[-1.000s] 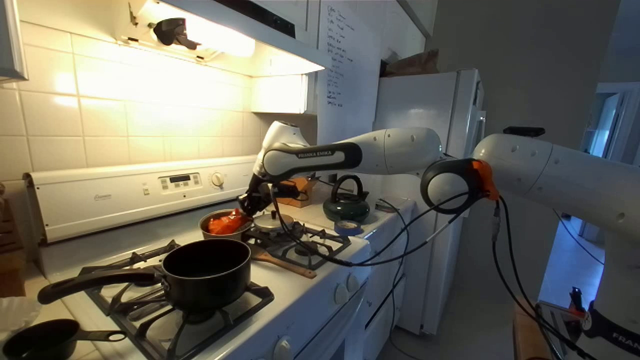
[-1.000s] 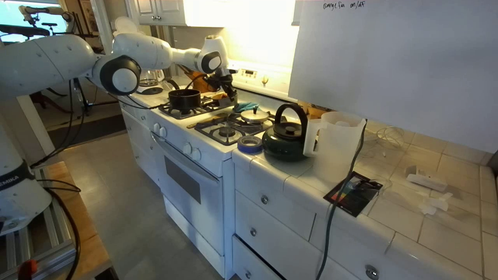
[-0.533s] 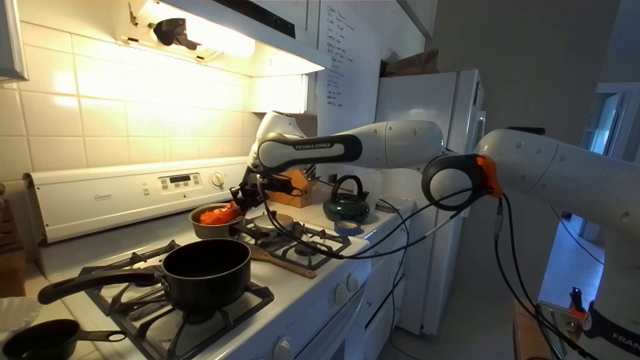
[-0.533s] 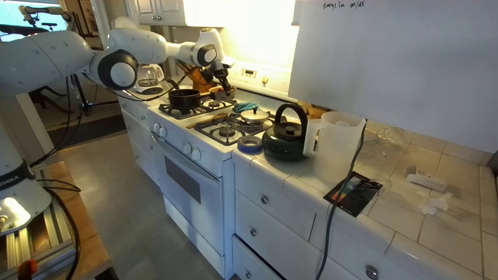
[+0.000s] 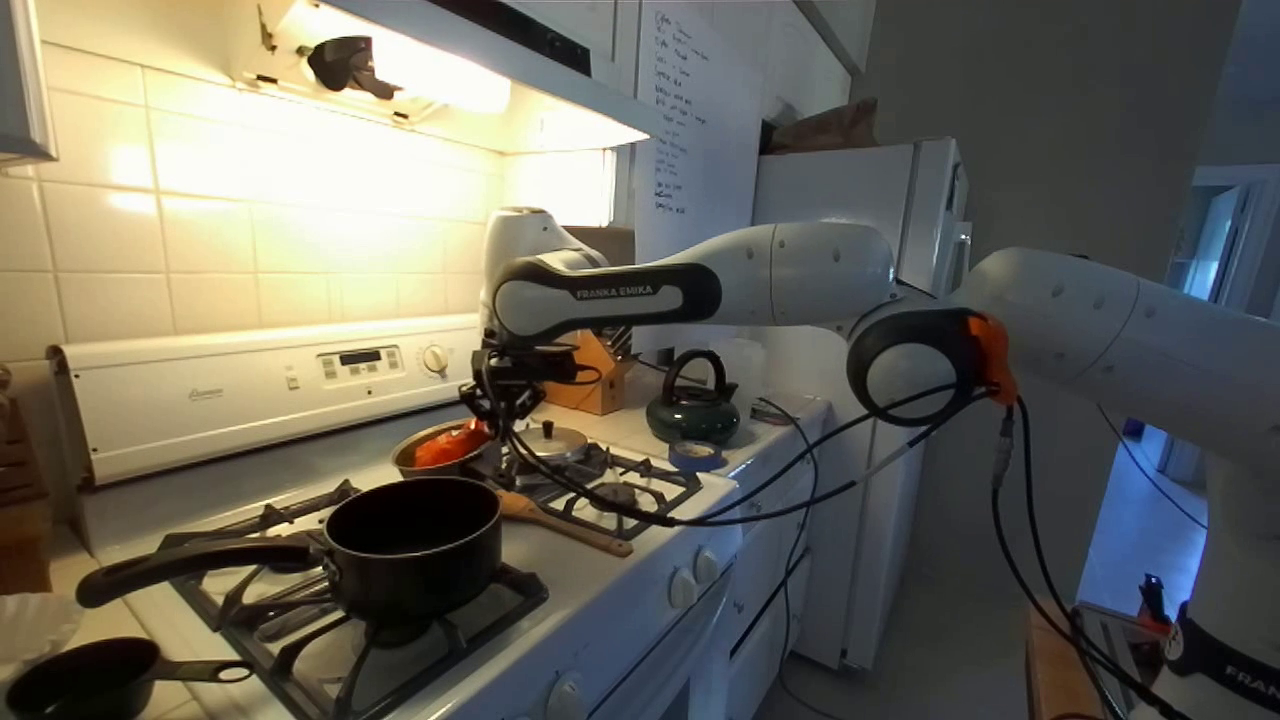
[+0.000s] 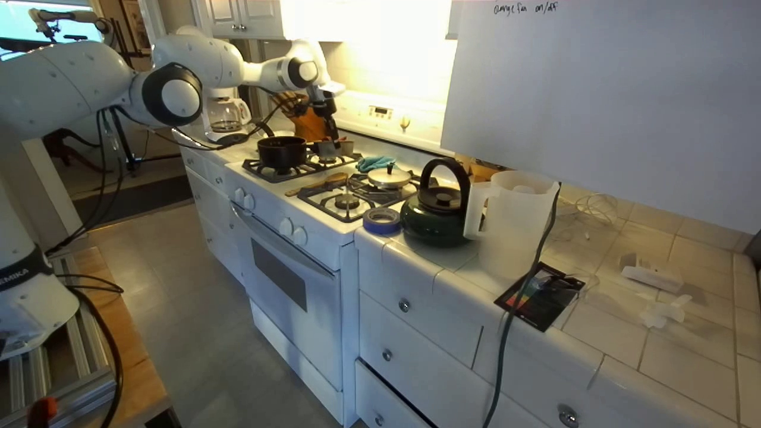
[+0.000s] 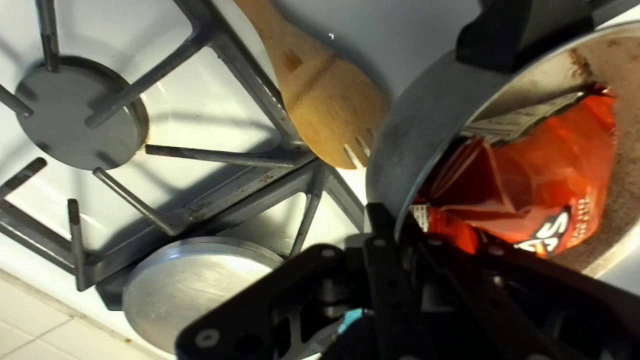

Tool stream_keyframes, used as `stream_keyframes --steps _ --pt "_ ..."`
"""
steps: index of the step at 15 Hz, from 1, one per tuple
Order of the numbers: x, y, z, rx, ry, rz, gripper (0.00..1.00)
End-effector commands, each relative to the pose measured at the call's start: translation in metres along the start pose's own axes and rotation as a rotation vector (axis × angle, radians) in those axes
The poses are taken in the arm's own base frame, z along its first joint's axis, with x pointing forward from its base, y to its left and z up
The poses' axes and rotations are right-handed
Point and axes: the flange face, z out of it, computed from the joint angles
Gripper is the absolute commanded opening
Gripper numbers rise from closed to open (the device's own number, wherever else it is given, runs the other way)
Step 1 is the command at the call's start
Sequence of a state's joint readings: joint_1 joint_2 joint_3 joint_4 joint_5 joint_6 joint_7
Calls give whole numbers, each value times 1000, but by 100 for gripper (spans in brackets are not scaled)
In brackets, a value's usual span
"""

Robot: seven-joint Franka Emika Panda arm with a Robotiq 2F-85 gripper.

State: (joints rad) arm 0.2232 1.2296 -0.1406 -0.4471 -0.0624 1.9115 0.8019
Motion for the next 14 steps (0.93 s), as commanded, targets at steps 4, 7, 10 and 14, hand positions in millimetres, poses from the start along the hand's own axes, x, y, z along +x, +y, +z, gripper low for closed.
stream_keyframes --steps 4,7,10,14 --pt "14 26 11 -102 22 293 2" --pt "18 36 21 -136 32 427 2" --pt "18 44 29 -180 50 542 2" --pt "18 46 37 -174 32 511 7"
